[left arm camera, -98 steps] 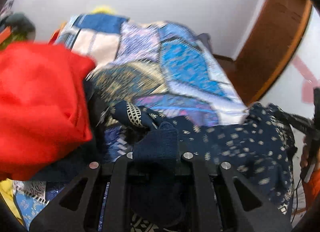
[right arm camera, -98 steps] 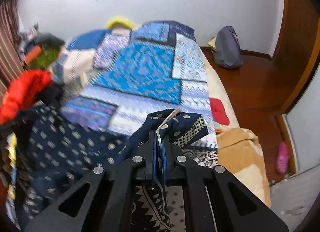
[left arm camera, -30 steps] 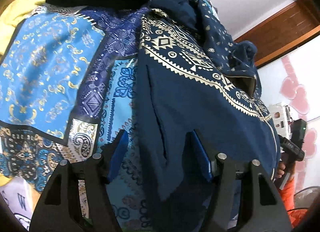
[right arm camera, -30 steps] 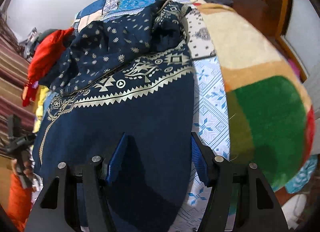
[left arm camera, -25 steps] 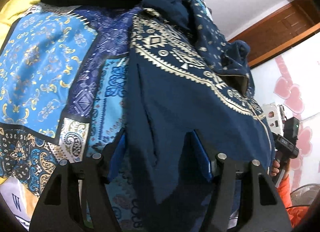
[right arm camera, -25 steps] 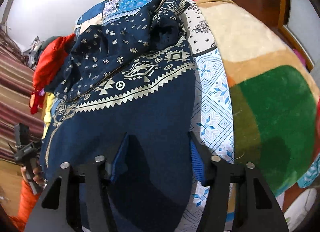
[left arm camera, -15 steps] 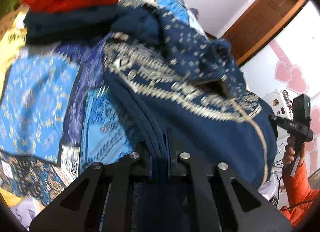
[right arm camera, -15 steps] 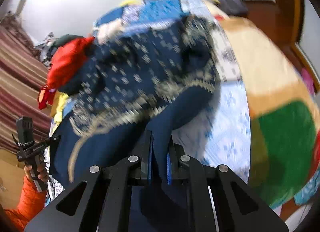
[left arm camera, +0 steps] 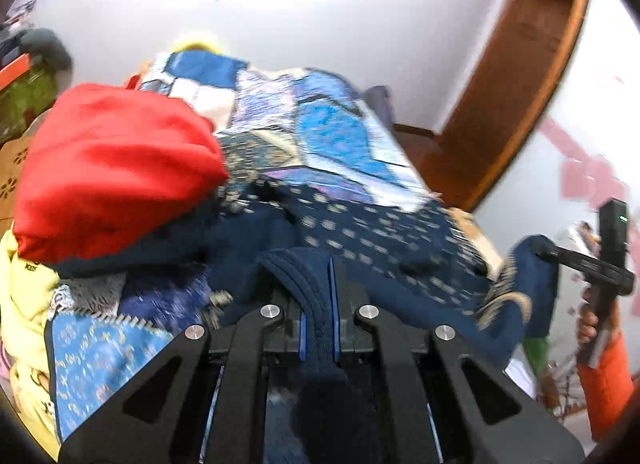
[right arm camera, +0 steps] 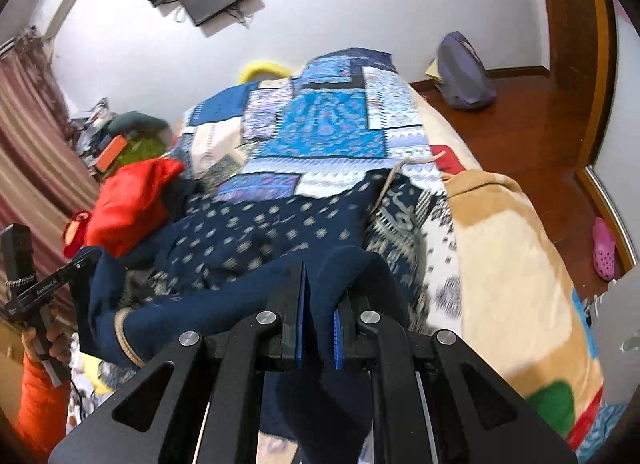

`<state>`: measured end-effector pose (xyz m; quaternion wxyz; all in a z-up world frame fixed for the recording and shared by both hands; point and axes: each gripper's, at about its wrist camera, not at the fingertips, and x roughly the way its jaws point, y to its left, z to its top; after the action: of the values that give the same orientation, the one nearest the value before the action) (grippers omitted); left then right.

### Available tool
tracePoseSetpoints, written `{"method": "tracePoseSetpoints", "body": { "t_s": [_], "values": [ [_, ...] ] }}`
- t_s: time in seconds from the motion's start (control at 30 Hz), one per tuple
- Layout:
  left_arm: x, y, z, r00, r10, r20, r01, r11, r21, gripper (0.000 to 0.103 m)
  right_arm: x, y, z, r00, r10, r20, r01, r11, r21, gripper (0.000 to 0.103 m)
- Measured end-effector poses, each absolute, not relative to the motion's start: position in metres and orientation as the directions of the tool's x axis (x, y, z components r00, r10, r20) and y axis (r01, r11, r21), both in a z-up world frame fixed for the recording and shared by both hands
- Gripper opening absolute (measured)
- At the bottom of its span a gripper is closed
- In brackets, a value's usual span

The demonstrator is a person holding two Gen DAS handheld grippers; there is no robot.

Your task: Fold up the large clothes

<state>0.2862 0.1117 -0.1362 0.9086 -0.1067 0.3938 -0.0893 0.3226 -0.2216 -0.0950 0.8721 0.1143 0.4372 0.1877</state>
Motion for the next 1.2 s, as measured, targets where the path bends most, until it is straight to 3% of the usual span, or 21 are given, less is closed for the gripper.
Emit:
{"method": "tracePoseSetpoints", "body": {
  "t_s": [0.17,0.33,0.47,0.7,0.97,1.2],
  "values": [
    [0.333,0.133,-0.197,0.598,-0.143,-0.789,-0.065,0.972,-0.225,0.008,0.363,-0.227,-0.139,0.489,0.391,-0.780,-0.167,0.919,0.356,0.010],
    [0.343,0.141,-0.245,0.524,-0.189,-0.830,-0.102,0.954,-0.281,0.011,0.377,-0.227,-0.171,0.422,0.378,-0.824,-0.150,0.926,0.348,0.011],
    [0.335,0.133,-0.241,0.525,-0.190,-0.829,-0.053,0.966,-0.254,0.014,0.372,-0.219,-0.167,0.395,0.346,-0.851,-0.186,0.937,0.295,0.019],
    [0.300,0.121,-0.224,0.511,-0.189,-0.839,0.012,0.977,-0.213,0.041,0.342,-0.219,-0.147,0.365,0.292,-0.884,-0.240,0.947,0.214,0.037],
    [0.256,0.129,-0.228,0.484,-0.251,-0.838,-0.011,0.956,-0.293,0.043,0.307,-0.237,-0.142,0.364,0.328,-0.872,-0.214,0.940,0.265,0.041],
    [0.245,0.134,-0.260,0.420,-0.367,-0.830,-0.080,0.896,-0.436,0.043,0.304,-0.234,-0.176,0.298,0.396,-0.869,-0.169,0.917,0.360,0.044]
  ]
}}
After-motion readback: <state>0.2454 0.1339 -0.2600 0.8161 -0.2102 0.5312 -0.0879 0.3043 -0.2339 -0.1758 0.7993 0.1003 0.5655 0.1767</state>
